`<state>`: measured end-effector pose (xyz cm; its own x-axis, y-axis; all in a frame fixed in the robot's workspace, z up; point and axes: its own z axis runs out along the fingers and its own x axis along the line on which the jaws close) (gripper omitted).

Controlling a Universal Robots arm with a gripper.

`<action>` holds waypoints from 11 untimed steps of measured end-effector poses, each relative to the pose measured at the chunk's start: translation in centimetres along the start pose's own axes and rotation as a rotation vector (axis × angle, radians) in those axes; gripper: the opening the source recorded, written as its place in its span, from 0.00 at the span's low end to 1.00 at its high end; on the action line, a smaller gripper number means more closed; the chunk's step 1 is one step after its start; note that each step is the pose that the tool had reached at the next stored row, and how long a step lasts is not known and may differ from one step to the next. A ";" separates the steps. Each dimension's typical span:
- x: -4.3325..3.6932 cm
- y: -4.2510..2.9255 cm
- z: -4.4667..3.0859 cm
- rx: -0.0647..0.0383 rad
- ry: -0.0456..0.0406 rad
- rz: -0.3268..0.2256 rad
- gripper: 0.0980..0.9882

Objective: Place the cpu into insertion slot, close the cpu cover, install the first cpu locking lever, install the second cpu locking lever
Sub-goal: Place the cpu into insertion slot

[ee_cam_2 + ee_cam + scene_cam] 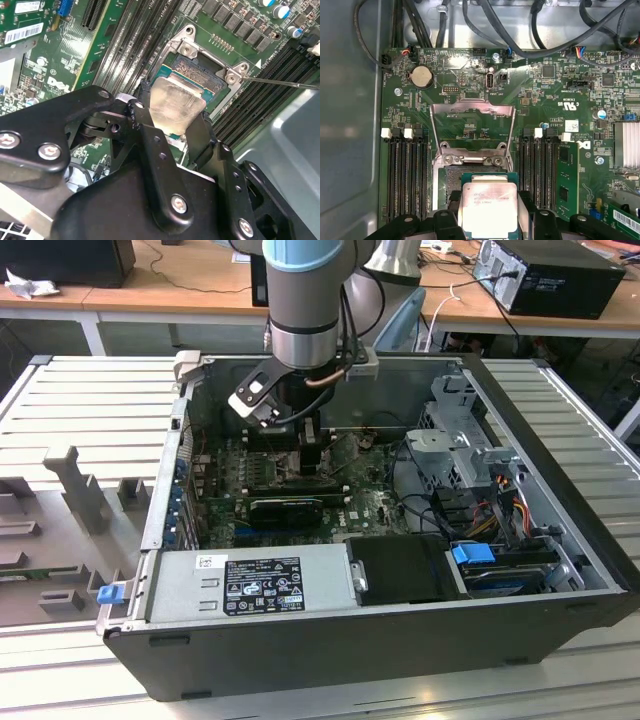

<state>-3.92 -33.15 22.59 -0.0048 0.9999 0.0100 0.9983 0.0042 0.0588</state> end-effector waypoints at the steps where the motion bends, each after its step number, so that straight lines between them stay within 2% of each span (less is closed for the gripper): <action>1: 0.01 -0.01 0.06 0.000 0.0000 0.000 0.48; 11: 0.11 -0.06 0.91 0.000 0.0000 0.000 0.48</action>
<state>-3.93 -33.03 21.68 -0.0048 0.9999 0.0101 0.9983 0.0042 0.0587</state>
